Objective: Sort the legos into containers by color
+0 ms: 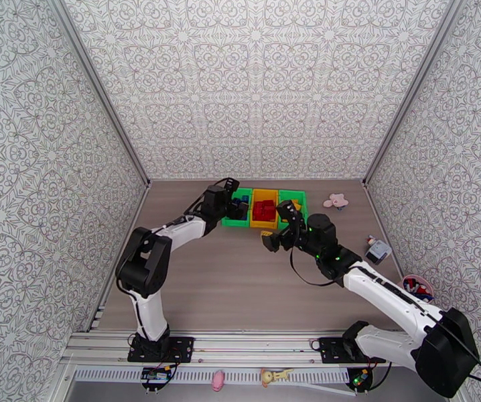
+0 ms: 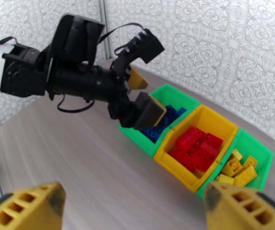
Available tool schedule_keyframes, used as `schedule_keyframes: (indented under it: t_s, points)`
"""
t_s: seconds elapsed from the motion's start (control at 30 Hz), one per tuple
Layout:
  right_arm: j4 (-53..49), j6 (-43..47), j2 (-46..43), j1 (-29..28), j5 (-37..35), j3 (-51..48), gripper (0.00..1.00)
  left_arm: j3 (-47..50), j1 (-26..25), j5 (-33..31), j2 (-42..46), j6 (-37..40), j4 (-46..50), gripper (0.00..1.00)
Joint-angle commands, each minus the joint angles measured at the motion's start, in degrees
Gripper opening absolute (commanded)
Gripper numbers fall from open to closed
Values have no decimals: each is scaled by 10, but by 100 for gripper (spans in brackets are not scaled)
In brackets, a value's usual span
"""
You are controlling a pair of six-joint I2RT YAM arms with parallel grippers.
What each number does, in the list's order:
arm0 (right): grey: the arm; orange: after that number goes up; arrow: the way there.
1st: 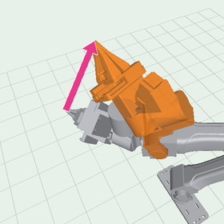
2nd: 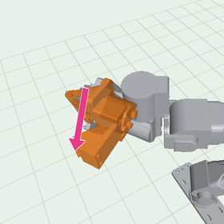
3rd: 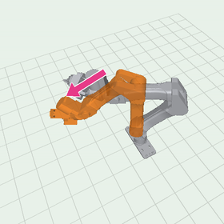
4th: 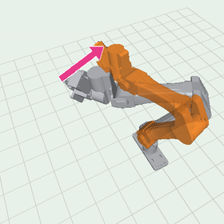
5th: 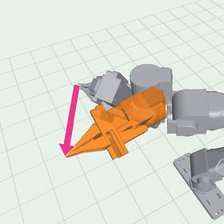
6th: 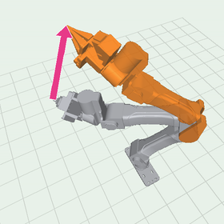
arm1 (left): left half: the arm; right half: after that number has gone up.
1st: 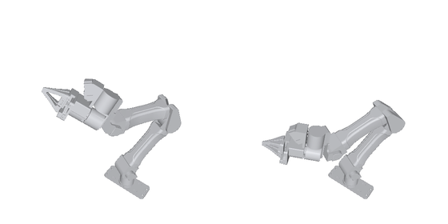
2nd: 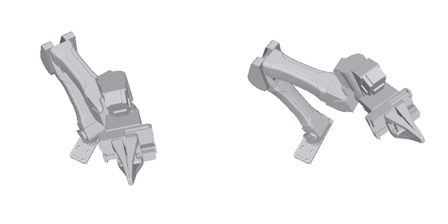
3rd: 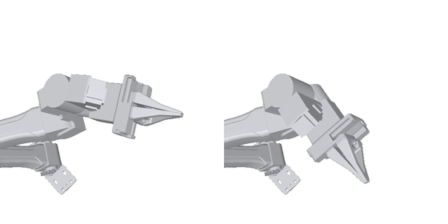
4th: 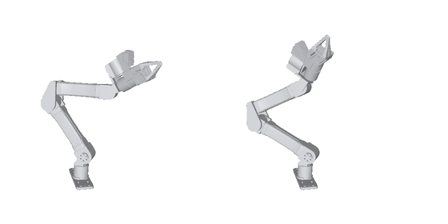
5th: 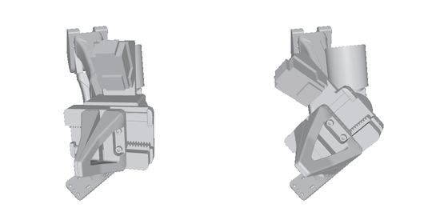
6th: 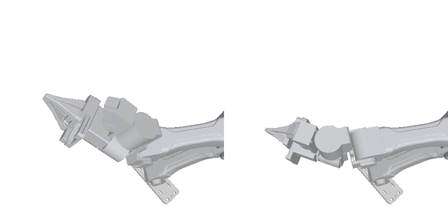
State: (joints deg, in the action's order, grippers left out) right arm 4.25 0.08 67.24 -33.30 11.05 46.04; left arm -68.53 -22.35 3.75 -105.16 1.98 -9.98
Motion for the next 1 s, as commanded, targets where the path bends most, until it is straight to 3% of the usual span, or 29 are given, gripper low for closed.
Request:
schedule_keyframes:
  t_s: [0.0, 0.23, 0.53, 0.63, 0.77, 0.97]
  points:
    - [23, 18, 3, -2, 4, -7, 100, 60, -2, -26, 76, 5, -47, 100]
    - [84, 17, -17, 23, -78, -58, 99, 231, -1, -103, 247, 9, -69, 100]
    - [154, -4, -59, 140, -115, -133, 99, 426, -4, -248, 432, 37, -99, 100]
    - [165, -9, -54, 174, -160, -151, 100, 469, 15, -294, 465, 47, -129, 100]
    - [172, -9, -36, 215, -215, -170, 100, 505, 59, -282, 473, 53, -166, 100]
    - [249, -1, 25, 254, -206, -215, 99, 549, 115, -255, 400, 72, -268, 100]
